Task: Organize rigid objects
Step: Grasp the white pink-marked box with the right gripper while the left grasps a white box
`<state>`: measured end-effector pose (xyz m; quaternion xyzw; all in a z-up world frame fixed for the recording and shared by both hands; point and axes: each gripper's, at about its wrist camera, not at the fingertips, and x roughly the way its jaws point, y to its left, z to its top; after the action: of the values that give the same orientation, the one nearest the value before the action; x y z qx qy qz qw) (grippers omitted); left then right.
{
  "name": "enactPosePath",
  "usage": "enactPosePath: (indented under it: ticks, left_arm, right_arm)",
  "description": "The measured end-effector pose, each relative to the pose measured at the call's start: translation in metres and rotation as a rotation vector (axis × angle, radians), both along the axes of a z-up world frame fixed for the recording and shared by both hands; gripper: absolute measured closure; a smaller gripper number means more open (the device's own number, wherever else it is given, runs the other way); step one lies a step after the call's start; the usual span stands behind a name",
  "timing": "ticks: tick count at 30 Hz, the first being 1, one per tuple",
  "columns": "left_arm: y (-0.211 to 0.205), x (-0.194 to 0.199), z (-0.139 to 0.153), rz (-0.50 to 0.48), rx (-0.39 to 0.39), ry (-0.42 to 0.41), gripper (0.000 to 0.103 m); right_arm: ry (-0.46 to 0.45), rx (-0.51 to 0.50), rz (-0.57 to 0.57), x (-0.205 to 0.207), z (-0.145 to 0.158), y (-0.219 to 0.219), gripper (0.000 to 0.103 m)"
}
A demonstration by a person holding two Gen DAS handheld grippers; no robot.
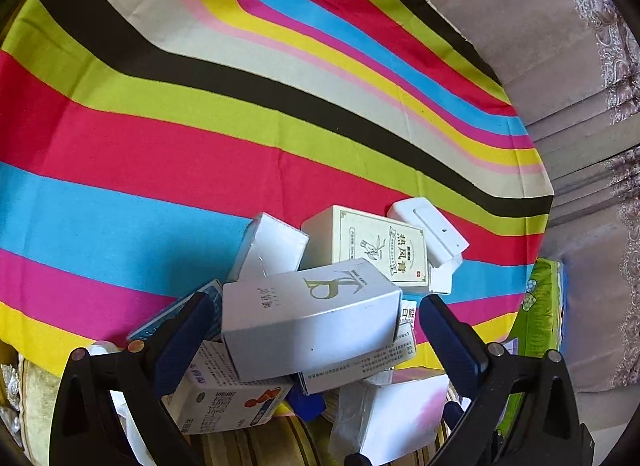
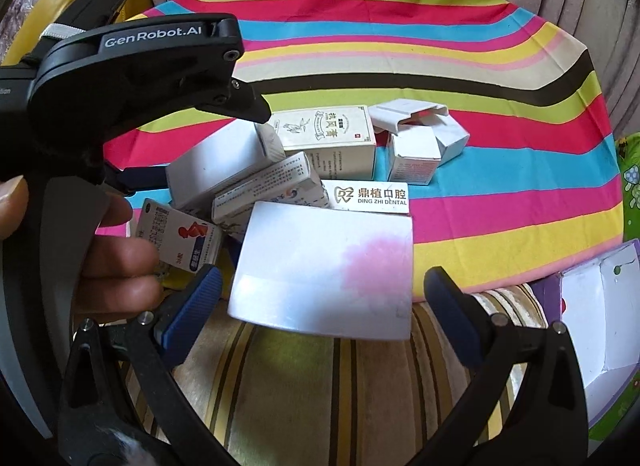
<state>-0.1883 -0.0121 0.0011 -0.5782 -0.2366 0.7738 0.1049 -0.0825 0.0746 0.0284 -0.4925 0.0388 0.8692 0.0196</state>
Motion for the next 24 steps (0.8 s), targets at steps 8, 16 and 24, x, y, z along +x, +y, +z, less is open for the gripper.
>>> enactPosePath:
  ticks: [8, 16, 24]
  left_arm:
    - [-0.003, 0.000, -0.008, 0.016, 0.028, -0.028, 0.010]
    - [-0.005, 0.001, -0.007, 0.021, 0.038, -0.016, 0.011]
    - [-0.015, 0.012, 0.003, 0.053, 0.068, 0.038, 0.011]
  right_arm:
    - [-0.046, -0.015, 0.002, -0.012, -0.013, 0.003, 0.002]
    - [-0.038, -0.009, 0.018, -0.009, -0.013, 0.002, 0.010]
    - [0.011, -0.037, 0.018, 0.001, -0.005, 0.008, 0.010]
